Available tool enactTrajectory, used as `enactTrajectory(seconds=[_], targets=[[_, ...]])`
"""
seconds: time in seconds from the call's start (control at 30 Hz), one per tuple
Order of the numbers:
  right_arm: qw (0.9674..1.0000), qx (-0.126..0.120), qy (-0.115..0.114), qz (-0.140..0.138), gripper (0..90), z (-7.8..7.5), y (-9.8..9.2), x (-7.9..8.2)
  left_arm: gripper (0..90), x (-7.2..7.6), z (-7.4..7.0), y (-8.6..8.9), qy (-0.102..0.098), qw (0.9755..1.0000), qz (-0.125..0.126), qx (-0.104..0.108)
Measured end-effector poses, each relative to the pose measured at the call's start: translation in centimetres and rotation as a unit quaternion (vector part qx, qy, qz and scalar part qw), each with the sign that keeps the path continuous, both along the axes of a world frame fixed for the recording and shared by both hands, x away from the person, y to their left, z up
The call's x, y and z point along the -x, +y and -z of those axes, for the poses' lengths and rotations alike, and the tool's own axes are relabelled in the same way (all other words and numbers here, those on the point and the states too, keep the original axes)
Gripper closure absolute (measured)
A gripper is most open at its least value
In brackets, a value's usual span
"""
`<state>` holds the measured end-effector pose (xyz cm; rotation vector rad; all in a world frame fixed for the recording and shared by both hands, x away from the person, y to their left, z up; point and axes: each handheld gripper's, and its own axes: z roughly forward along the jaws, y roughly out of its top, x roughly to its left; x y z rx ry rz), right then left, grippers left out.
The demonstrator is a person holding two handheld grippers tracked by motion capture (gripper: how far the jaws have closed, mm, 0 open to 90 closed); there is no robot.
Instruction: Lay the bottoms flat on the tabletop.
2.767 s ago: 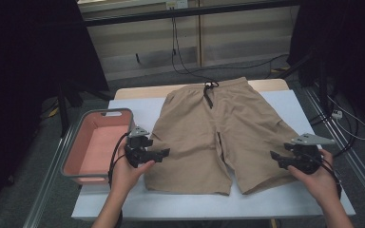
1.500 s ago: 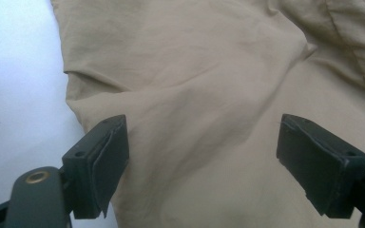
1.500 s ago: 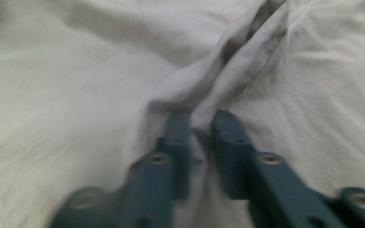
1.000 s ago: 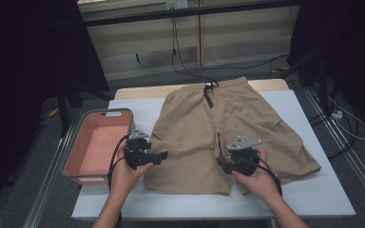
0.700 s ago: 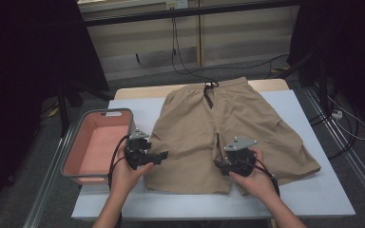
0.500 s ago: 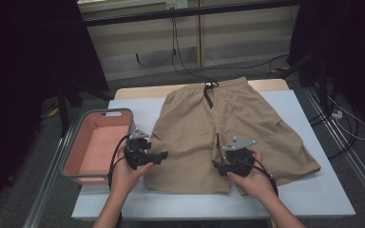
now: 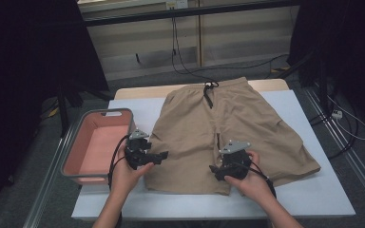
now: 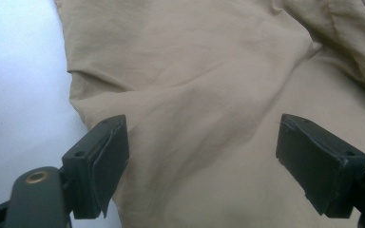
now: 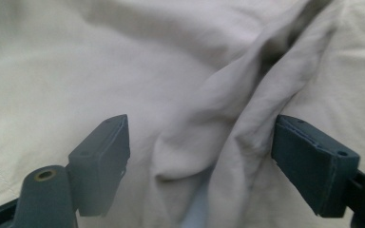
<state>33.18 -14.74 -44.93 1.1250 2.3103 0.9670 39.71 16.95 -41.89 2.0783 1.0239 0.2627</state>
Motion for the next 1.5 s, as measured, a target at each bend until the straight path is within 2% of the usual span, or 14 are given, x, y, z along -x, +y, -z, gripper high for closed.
enactTrajectory(seconds=[0.07, 0.13, 0.17, 0.27, 0.33, 0.5, 0.7, 0.9, 1.03, 1.13, 1.2, 1.27, 1.33, 1.5], targets=[[0.9997, 0.026, -0.001, 0.004, 24.3, 0.4, 0.3, -0.1, 18.1, 0.0, 0.0, 0.0, 0.000, 1.0000, -0.001, 0.002], [0.9994, 0.032, -0.001, 0.016, 33.8, 0.6, -0.2, -0.3, 18.1, 0.0, -0.1, 0.1, 0.001, 1.0000, 0.000, 0.002], [0.9993, 0.030, 0.002, 0.025, 40.6, 0.6, -0.5, -0.3, 18.1, 0.0, -0.1, 0.1, 0.000, 1.0000, -0.001, 0.002], [0.9993, 0.020, 0.009, 0.031, 71.3, 0.5, -1.4, -0.3, 18.1, 0.0, -0.1, 0.1, 0.000, 1.0000, 0.000, 0.003], [0.9995, 0.018, 0.007, 0.027, 82.8, 0.5, -1.7, -0.3, 18.1, 0.0, -0.1, 0.0, 0.001, 1.0000, 0.000, 0.004], [0.9996, 0.001, 0.019, 0.020, 87.4, 0.3, -2.1, -0.1, 18.2, 0.0, -0.1, 0.2, 0.001, 1.0000, -0.001, 0.003], [0.9996, -0.014, 0.024, 0.011, 88.5, -0.1, -2.9, 1.1, 18.2, -0.1, -0.1, 0.4, 0.001, 1.0000, -0.004, 0.006], [0.9993, -0.020, 0.032, -0.002, 88.5, -0.3, -3.5, 2.5, 18.2, 0.0, -0.3, 0.5, -0.003, 0.9999, -0.006, 0.008], [0.9991, -0.030, 0.030, -0.001, 85.9, -0.2, -4.0, 2.5, 18.1, 0.0, -0.3, 0.5, 0.000, 1.0000, -0.006, 0.006], [0.9996, -0.014, 0.019, -0.013, 70.8, -0.1, -3.6, 2.4, 18.0, -0.1, -0.3, 0.5, -0.002, 1.0000, -0.006, 0.007], [0.9999, -0.009, -0.003, -0.008, 50.4, -0.4, -3.2, 2.4, 18.0, 0.0, -0.3, 0.5, -0.002, 1.0000, -0.007, 0.007], [0.9993, -0.014, -0.025, -0.024, 44.9, -1.0, -2.6, 2.4, 17.9, -0.1, -0.3, 0.5, -0.002, 1.0000, -0.007, 0.007], [0.9987, -0.024, -0.035, -0.028, 33.3, -1.3, -1.8, 2.5, 17.9, -0.1, -0.3, 0.4, -0.002, 1.0000, -0.004, 0.006], [0.9967, -0.034, -0.046, -0.058, 23.4, -1.3, 0.6, 2.5, 17.6, 0.0, -0.3, 0.4, 0.000, 1.0000, -0.004, 0.008]])
